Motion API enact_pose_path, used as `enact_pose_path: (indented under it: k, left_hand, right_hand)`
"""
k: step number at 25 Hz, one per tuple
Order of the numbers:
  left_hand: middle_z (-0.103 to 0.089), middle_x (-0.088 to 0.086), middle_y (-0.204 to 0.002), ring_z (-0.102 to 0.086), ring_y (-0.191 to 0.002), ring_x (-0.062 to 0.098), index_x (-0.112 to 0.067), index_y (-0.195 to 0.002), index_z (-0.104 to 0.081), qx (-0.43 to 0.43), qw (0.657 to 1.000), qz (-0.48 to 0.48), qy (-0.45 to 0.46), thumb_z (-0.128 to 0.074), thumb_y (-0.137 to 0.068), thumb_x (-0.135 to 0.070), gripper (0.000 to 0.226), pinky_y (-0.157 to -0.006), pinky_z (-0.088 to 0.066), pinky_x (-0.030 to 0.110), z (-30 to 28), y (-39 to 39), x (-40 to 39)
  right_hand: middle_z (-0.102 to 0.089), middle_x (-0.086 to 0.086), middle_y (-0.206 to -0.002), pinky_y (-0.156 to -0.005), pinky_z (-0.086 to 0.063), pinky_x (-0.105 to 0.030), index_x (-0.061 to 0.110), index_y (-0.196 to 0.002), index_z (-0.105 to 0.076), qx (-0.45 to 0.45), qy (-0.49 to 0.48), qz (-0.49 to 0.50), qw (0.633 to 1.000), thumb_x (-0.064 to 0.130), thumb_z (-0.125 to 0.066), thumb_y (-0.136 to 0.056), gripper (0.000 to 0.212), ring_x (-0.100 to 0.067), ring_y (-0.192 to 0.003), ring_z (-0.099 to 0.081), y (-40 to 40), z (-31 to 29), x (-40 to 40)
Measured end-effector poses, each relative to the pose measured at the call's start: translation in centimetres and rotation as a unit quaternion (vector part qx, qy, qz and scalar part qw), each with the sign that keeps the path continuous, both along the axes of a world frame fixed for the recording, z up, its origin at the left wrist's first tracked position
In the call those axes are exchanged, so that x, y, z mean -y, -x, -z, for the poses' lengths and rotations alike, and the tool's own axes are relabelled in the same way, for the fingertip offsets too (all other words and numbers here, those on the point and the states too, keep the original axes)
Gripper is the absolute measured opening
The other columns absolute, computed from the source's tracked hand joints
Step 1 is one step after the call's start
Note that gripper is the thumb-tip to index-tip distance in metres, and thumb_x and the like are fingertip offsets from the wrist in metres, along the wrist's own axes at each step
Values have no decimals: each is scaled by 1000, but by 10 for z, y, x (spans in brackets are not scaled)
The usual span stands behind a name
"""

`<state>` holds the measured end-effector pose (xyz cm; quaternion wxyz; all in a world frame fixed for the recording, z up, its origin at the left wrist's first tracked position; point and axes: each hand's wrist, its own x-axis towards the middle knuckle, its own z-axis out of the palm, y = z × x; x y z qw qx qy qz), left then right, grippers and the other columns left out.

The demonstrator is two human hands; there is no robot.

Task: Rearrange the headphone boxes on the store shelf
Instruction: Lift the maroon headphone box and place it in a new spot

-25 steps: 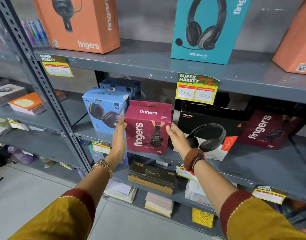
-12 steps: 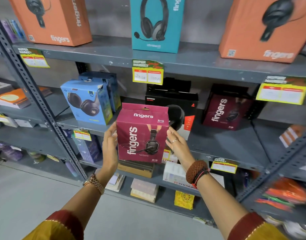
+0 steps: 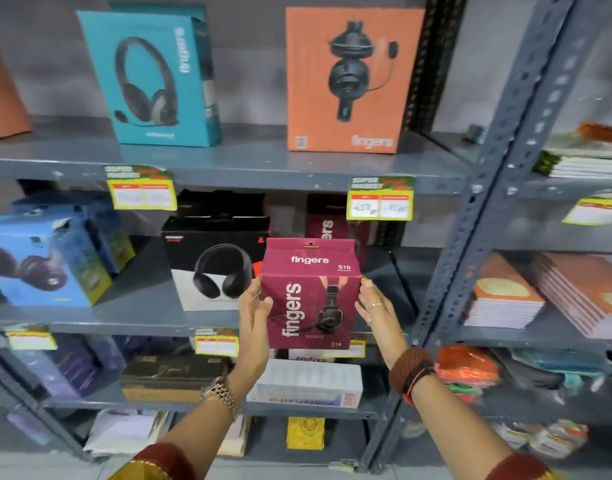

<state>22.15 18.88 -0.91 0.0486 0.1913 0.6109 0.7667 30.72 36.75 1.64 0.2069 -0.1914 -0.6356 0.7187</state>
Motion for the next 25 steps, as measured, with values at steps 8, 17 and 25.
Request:
enact_pose_path:
  k: [8, 17, 25]
  left_hand:
    - [-51, -3, -137, -49, -128, 14, -29, -128, -44, 22, 995, 91, 30, -37, -86, -10, 47, -103, -45, 36, 18, 51, -77]
    - [-53, -3, -134, -53, -122, 10, -18, -137, -37, 44, 995, 88, 26, -35, -86, -23, 51, -84, -51, 15, 30, 89, -105]
    - [-48, -9, -133, -47, -124, 7, -18, -134, -39, 46, 995, 90, 27, -29, -93, -1, 45, -84, -48, 9, 27, 84, -103]
  right_hand:
    - [-18, -2, -156, -115, -15, -28, 15, -145, -20, 35, 94, 60, 993, 47, -10, -95, 60, -17, -144, -16, 46, 8, -91]
    - [-16, -10, -157, -118, -17, -31, 14, -145, -21, -8, 89, 67, 994, 45, -16, -96, 58, -19, -144, -18, 56, 12, -90]
    - [-14, -7, -158, -119, -15, -32, 15, -146, -15, 25, 86, 58, 994, 45, -15, -96, 58, -17, -145, -17, 59, 4, -94]
